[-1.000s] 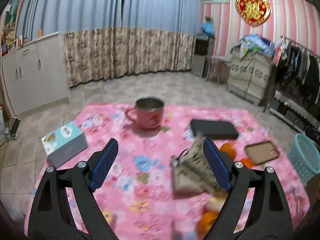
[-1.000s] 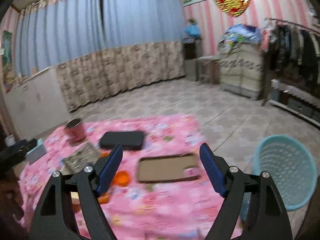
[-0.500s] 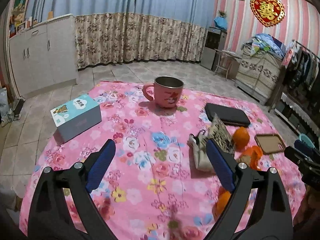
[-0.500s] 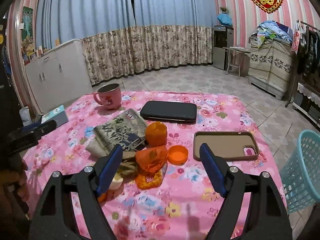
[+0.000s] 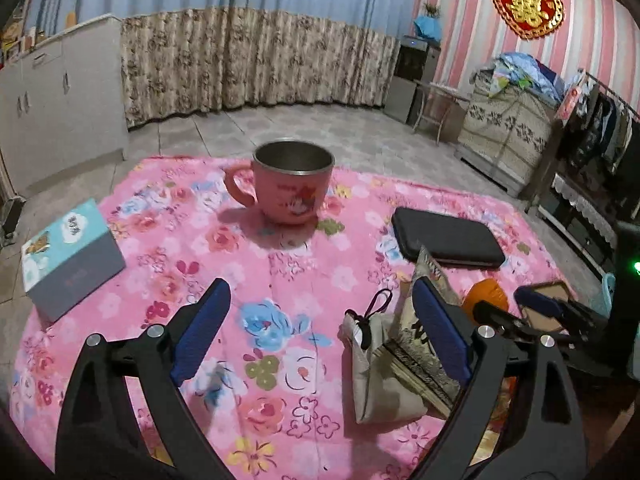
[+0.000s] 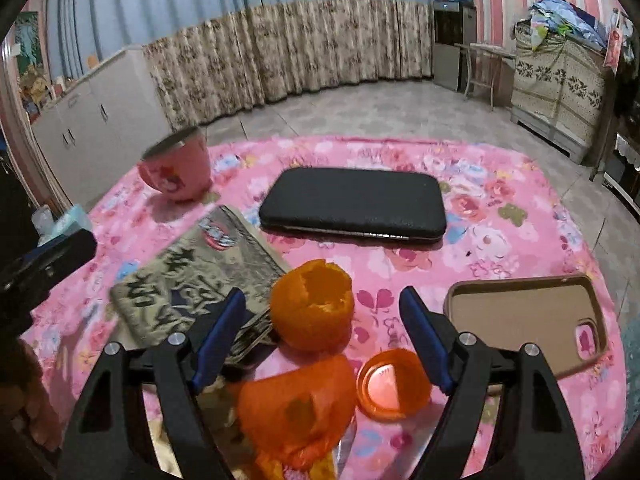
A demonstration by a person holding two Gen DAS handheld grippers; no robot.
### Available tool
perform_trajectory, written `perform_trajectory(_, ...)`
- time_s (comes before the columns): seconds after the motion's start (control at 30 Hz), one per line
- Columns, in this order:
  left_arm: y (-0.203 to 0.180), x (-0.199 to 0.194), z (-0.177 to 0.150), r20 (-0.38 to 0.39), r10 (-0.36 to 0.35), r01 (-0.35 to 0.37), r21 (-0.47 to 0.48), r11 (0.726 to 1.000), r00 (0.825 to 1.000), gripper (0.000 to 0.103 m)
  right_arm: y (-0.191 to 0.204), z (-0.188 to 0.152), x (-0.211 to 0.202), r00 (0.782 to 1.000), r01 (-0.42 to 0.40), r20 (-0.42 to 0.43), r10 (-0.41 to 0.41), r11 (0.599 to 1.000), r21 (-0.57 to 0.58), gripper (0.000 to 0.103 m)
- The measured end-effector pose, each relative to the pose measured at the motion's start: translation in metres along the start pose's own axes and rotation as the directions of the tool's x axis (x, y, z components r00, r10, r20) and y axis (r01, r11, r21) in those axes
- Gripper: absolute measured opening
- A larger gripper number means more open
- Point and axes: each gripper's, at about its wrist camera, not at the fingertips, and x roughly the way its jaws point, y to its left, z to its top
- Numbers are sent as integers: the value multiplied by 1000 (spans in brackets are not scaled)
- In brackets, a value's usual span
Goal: Collect trash
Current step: 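Grasp the hollow orange peel with the right gripper while the left gripper grasps the printed snack bag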
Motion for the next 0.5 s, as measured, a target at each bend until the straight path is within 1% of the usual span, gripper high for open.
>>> perform_trajectory(0.03, 0, 2, -1, -1, 8, -8, 6, 1000, 1000, 89, -3, 1, 6, 1000, -10, -18, 11, 1000, 14, 74)
perform_trajectory(0.07, 2, 5, -1, -4, 9, -9, 5, 1000, 1000, 89, -5, 1, 10, 999, -30, -35, 31, 999, 25, 67)
perform_trajectory(0.13, 4, 7, -1, -11, 1, -1, -6, 1000, 1000, 89, -2, 1, 19, 995, -72, -65, 73, 997, 21, 61)
perform_trajectory(0.17, 4, 7, -2, -14, -6, 6, -7, 1000, 1000, 89, 1, 0, 20, 995, -67, -69, 67, 998, 4, 56)
perform_trajectory(0.2, 2, 8, -3, -16, -15, 15, 0, 1000, 1000, 89, 4, 0, 20, 995, -74, -66, 73, 997, -10, 48)
perform_trajectory(0.23, -1, 8, -4, -16, -23, 23, 17, 1000, 1000, 89, 6, 0, 18, 995, -74, -65, 73, 997, -19, 43)
perform_trajectory(0.27, -5, 8, -6, -16, -25, 26, 36, 999, 1000, 89, 6, 0, 15, 996, -73, -59, 72, 997, -18, 42)
perform_trajectory(0.37, -16, 8, -11, -22, -39, 41, 78, 996, 999, 89, 1, 3, 0, 998, -61, -20, 61, 998, -14, 42)
perform_trajectory(0.5, -31, 6, -15, -21, -74, 76, 117, 990, 997, 89, -14, 10, -26, 998, -52, 39, 52, 999, 2, 42)
